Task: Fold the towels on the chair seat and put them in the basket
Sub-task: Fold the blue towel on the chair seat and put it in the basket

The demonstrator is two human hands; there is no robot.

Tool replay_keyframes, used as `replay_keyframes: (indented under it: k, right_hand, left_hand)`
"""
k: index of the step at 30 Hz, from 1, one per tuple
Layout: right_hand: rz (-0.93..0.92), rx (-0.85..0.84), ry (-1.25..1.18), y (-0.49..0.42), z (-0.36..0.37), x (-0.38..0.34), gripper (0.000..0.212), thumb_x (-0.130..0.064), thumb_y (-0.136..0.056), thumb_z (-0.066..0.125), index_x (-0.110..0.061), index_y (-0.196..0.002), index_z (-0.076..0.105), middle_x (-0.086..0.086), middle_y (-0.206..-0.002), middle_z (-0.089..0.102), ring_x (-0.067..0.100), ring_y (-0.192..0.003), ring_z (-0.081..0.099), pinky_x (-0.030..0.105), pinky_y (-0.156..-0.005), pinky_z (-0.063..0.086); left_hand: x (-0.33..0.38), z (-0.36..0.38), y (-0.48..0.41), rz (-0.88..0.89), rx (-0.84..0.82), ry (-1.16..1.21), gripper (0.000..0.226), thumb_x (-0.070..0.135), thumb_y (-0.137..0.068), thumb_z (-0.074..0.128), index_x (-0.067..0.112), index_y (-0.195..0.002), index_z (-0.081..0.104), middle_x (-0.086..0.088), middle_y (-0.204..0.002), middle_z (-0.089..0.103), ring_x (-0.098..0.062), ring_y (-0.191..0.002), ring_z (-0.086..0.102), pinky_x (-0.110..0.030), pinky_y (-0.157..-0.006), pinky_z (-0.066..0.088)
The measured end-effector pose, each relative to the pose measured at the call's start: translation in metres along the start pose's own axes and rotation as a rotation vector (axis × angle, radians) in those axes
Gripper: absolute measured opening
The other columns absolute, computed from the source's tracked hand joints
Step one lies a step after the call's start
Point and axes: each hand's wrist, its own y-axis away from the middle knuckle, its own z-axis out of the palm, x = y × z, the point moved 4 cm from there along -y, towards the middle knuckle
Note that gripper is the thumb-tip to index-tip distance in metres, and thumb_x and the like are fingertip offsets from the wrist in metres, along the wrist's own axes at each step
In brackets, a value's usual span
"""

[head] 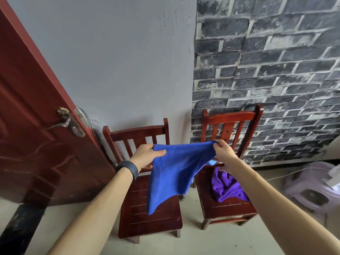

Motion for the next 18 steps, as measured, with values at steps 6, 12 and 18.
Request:
replay_keyframes:
  k: [6, 12, 18]
  right_hand:
    - [0.061, -0.235, -0.173, -0.004, 0.016, 0.004, 0.052, -0.060, -0.064, 0.085, -0.020, -0.095, 0.068, -0.001, -0.080, 0.067, 0.016, -0.068, 0.065, 0.038, -0.076, 0.052]
    - [-0.069, -0.017, 0.082, -0.014, 0.021, 0.004, 0.058, -0.025, -0.056, 0.088, -0.009, -0.107, 0.067, 0.012, -0.093, 0.071, 0.028, -0.079, 0.071, 0.044, -0.067, 0.063]
    - [-0.160, 0.096, 0.505, -0.016, 0.017, 0.000, 0.047, -0.006, -0.086, 0.055, -0.010, -0.132, 0.057, 0.016, -0.118, 0.065, 0.032, -0.103, 0.061, 0.024, -0.075, 0.042]
  left_hand:
    - [0.002, -0.013, 0.004, -0.042, -0.003, 0.200, 0.030, 0.027, -0.081, 0.078, 0.011, -0.105, 0.072, -0.007, -0.099, 0.076, -0.021, -0.093, 0.070, -0.033, -0.075, 0.053]
    - [0.005, -0.039, 0.010, -0.023, 0.019, 0.307, 0.030, 0.015, -0.080, 0.076, 0.012, -0.109, 0.068, -0.004, -0.099, 0.074, -0.017, -0.084, 0.064, -0.029, -0.073, 0.044]
    - [-0.006, -0.059, 0.014, 0.025, 0.223, 0.178, 0.029, 0.022, -0.078, 0.081, 0.015, -0.102, 0.067, 0.001, -0.086, 0.070, -0.014, -0.074, 0.064, -0.030, -0.067, 0.048]
